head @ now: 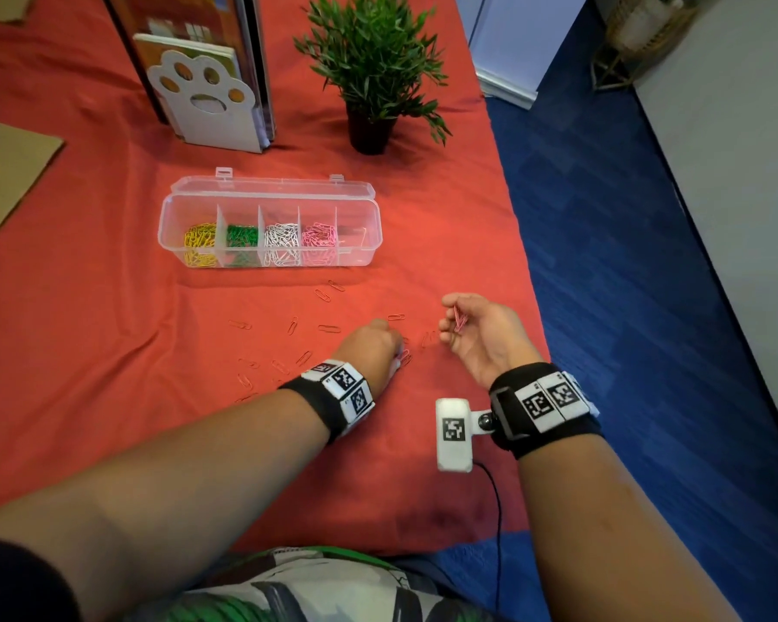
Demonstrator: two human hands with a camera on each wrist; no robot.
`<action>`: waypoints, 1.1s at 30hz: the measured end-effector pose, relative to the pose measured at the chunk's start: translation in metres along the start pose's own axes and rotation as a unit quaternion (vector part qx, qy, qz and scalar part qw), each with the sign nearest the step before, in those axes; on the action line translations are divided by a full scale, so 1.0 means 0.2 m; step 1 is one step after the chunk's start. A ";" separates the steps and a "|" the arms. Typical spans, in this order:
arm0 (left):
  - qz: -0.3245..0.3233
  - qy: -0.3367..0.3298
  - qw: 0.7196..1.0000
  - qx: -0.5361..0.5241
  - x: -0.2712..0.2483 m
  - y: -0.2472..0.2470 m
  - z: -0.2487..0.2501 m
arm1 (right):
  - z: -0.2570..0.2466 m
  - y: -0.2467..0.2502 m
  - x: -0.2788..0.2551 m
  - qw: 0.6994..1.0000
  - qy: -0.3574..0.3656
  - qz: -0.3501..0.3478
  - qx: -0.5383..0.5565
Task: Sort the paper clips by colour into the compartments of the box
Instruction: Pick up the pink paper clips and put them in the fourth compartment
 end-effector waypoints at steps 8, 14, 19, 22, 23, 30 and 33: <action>0.022 0.063 0.984 -0.162 -0.03 0.12 -0.16 | -0.28 -0.33 0.11 0.896 0.147 -0.035 -0.418; 0.041 0.210 0.796 -0.566 -0.18 0.25 -0.50 | -0.37 -0.82 0.27 0.683 0.286 -0.093 -0.666; 0.078 0.257 0.711 -0.650 -0.36 0.39 -0.72 | -0.24 -1.01 0.50 0.541 0.260 -0.094 -0.794; 0.086 0.272 0.691 -0.665 -0.42 0.42 -0.80 | -0.21 -1.09 0.52 0.489 0.266 -0.074 -0.827; 0.087 0.274 0.691 -0.663 -0.43 0.42 -0.82 | -0.19 -1.11 0.52 0.464 0.256 -0.074 -0.845; 0.093 0.261 0.709 -0.649 -0.47 0.46 -0.87 | -0.10 -1.07 0.61 0.489 0.136 -0.080 -0.858; 0.094 0.259 0.711 -0.648 -0.47 0.46 -0.88 | -0.12 -1.08 0.58 0.514 0.145 -0.074 -0.842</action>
Point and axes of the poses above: each hand's wrist, its own x-axis towards the middle knuckle, its own y-axis out of the back of the hand, z = x × y, the point moved 10 cm from there along x, towards the middle knuckle, and after that the axes turned 2 degrees about -z, right-handed, at the moved point
